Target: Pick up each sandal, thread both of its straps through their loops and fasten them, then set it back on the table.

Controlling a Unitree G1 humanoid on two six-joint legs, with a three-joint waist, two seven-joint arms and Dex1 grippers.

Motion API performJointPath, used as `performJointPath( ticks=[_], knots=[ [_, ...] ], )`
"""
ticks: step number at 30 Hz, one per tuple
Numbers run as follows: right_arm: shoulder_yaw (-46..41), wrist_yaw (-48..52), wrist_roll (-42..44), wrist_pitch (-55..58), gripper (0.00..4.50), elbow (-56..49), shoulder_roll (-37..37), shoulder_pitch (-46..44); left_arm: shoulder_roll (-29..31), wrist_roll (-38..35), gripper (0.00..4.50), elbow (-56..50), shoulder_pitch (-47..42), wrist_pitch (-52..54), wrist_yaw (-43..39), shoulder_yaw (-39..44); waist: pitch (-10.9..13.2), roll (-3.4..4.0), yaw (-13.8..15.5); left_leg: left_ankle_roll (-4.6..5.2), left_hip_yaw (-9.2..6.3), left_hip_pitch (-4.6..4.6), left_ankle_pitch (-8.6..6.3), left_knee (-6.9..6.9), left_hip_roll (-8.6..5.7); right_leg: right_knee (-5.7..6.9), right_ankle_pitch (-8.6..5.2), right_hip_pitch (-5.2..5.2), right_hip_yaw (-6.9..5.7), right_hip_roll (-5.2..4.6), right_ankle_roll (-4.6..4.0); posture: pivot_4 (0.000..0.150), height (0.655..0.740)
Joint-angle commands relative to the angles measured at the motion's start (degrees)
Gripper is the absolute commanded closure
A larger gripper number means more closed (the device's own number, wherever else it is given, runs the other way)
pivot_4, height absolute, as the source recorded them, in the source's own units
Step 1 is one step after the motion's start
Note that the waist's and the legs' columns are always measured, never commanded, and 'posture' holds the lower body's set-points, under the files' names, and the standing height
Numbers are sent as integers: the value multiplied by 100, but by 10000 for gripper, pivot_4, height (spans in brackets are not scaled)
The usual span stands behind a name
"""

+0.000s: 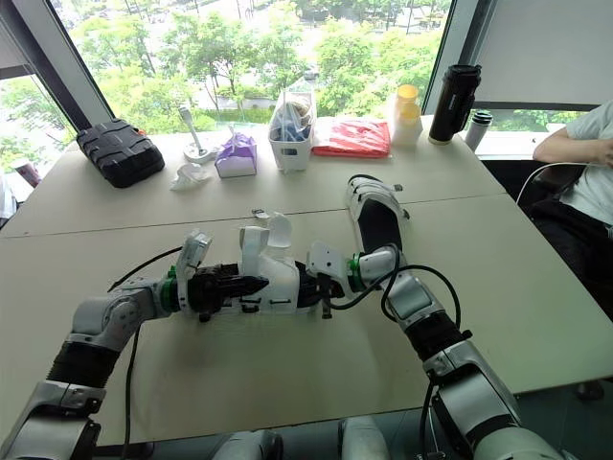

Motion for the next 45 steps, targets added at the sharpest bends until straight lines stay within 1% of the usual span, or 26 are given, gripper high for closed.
performJointPath(
  ticks=[1, 3, 6, 8, 9, 13, 16, 20, 24, 31, 39, 45],
  knots=[
    [215, 70, -183, 153, 45000, 119, -53, 198, 125, 136, 44875, -108, 96, -142, -121, 30, 0, -1, 3, 0, 0, 0, 0, 0, 0, 0, 0, 0, 0, 0, 0, 1500, 7400],
    [219, 65, -187, 150, 45000, 130, -43, 194, 173, 112, 44875, -101, 142, -54, -103, 107, 0, 0, -6, 0, 0, 1, 0, 0, 0, 0, 0, 0, 0, 0, 0, 1500, 7400],
    [226, 67, -186, 147, 45000, 138, -31, 189, 215, -83, 35592, -197, 217, 157, -3, 343, 0, 0, -13, 0, 0, 1, 0, 0, 1, 0, 0, 0, 0, 0, 0, 1500, 7400],
    [228, 67, -186, 142, 45000, 141, -28, 188, 228, -157, 26990, -357, 319, 151, 92, 510, 0, 0, -9, 1, -1, 1, 0, -1, 2, 0, 0, 0, 0, 0, 0, 1500, 7400],
    [227, 67, -184, 141, 45000, 141, -26, 189, 257, -254, 21454, -491, 391, 222, 147, 626, 0, 0, -8, 1, -1, 1, 0, -1, 2, 0, 0, 0, 0, 0, 0, 1500, 7400],
    [228, 69, -186, 132, 45000, 154, -23, 186, 506, -686, 2151, -1074, 778, 612, 311, 1095, 0, 0, -10, 1, -1, 2, 0, -1, 5, 2, 0, 0, 0, -1, 1, 1500, 7400],
    [229, 75, -187, 124, 45000, 165, -26, 182, 718, -811, 2151, -1409, 1113, 690, 303, 1269, 1, 1, -12, 1, -2, 2, 0, -2, 20, 1, 0, 0, 0, -1, 0, 1500, 7400],
    [221, 66, -191, 96, 45000, 217, -9, 151, 1025, -872, 2151, -2069, 2002, 678, 169, 1348, 1, 1, -25, 1, 3, 1, -1, -3, 23, -1, 0, -1, 1, -1, 0, 1500, 7400],
    [220, 62, -191, 78, 45000, 243, 9, 142, 899, -620, 2151, -2261, 2458, 297, 262, 1139, 1, 1, 4, 2, 4, 3, -1, -8, 27, -4, -1, 1, 0, 0, -1, 1500, 7400],
    [219, 66, -181, 102, 45000, 196, -6, 159, 349, -6, 2151, -1903, 2456, -662, 489, 828, 0, 1, 10, 1, 6, 5, -1, -9, 30, -3, -1, 2, -1, 4, -3, 1500, 7400],
    [228, 78, -189, 132, 45000, 131, -47, 201, 88, 475, 2151, -1488, 2214, -1481, 508, 639, 0, 1, 12, 1, 7, 4, -1, -13, 30, -7, 0, 1, -1, 3, -3, 1500, 7400],
    [243, 70, -189, 143, 45000, 103, -30, 212, -99, 612, 2151, -1291, 2034, -1687, 502, 422, 0, 0, 12, 1, 7, 3, -1, -15, 30, -10, 0, 1, -1, 3, -2, 1500, 7400]
  ],
)
